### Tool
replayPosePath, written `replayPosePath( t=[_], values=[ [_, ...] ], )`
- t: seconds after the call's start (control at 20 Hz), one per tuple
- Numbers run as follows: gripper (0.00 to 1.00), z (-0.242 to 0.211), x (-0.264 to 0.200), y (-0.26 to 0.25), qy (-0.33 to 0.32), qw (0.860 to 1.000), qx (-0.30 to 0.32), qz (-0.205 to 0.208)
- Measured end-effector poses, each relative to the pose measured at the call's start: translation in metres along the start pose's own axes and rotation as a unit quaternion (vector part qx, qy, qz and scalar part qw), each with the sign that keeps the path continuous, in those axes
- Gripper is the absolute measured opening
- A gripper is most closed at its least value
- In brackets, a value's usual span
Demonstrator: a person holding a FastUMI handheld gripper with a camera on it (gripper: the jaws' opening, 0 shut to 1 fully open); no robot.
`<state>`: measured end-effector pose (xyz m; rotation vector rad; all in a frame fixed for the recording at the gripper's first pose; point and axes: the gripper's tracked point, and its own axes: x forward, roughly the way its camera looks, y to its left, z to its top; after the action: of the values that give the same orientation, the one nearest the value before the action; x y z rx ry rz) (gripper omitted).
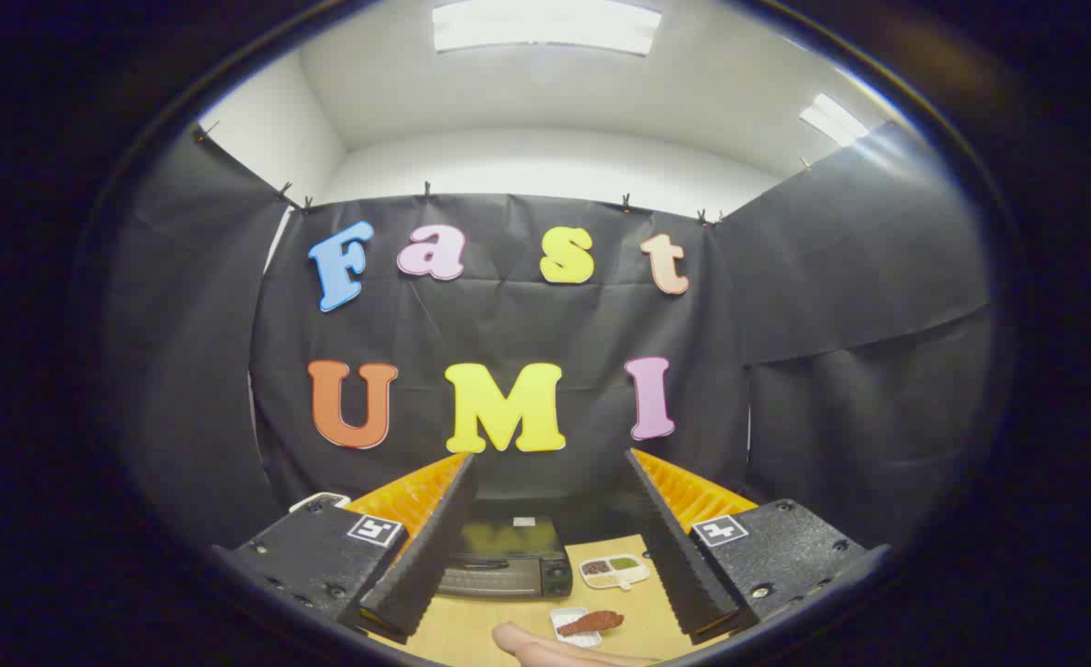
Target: Open the toaster oven, put the food inside, and close the toaster oven door.
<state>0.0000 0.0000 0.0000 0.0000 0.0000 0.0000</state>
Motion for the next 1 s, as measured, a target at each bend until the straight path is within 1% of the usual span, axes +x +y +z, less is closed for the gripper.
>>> replayPosePath(
  t=[0.25, 0.55, 1.0],
  values=[
    [0.99, -0.011, 0.002, 0.0, 0.016, 1.0, 0.005, 0.011],
    [0.99, -0.022, 0.01, -0.008, 0.022, 1.0, 0.004, -0.001],
    [0.99, -0.037, 0.021, 0.004, 0.035, 0.999, 0.0, 0.002]
  ],
)
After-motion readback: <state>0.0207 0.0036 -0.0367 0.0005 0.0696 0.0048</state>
